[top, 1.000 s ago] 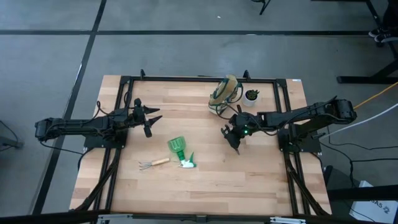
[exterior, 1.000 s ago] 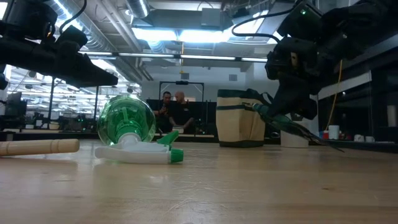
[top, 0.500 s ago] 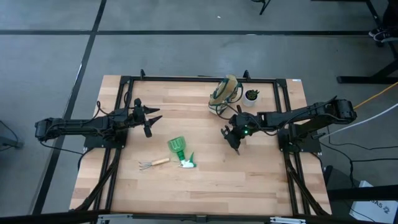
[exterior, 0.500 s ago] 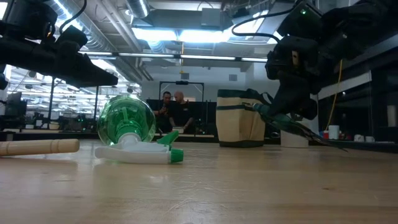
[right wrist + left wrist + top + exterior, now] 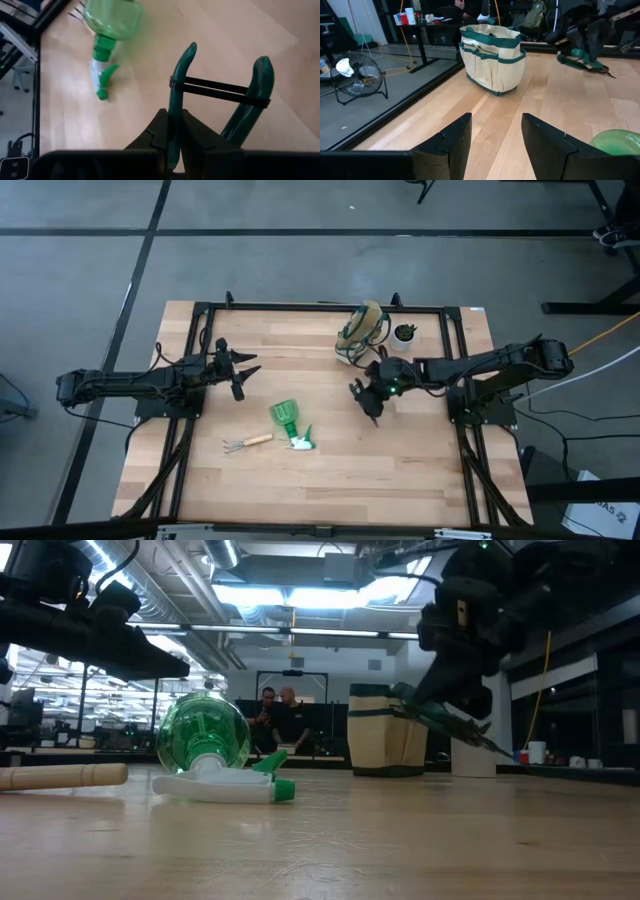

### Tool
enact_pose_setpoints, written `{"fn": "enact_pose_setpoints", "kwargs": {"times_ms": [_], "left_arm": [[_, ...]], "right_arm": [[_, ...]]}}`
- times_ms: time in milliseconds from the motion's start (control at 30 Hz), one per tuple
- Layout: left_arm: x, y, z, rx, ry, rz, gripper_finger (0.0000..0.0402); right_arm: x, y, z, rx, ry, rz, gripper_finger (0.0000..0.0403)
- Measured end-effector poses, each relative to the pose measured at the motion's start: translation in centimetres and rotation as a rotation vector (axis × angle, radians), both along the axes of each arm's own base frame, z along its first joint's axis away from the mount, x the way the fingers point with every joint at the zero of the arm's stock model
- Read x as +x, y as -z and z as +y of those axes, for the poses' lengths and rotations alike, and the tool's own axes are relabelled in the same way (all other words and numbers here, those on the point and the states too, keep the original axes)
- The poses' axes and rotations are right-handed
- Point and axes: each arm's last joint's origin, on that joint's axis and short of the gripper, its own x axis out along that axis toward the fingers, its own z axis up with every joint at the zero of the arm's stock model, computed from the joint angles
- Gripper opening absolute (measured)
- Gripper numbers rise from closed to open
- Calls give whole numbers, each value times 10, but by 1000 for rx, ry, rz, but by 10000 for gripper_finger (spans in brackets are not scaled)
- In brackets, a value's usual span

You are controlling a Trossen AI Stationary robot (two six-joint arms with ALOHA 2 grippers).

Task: Pick & Place Garden tools in Gardening bag
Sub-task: Put the green shear scissors into the brown gardening bag

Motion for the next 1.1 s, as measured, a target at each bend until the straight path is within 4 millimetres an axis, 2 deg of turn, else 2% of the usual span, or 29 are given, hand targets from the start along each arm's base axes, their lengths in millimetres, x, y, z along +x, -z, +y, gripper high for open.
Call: {"fn": "enact_pose_setpoints", "kwargs": {"times_ms": [400, 733, 1100], "left_arm": [[0, 0, 0, 0, 0, -1, 169], [0, 0, 0, 0, 0, 0, 169], [0, 0, 0, 0, 0, 0, 169]], "right_arm": [[16, -29, -1, -2, -39, -96, 26], [30, -63, -17, 25, -34, -204, 26], [40, -101, -34, -61, -25, -325, 26]]}}
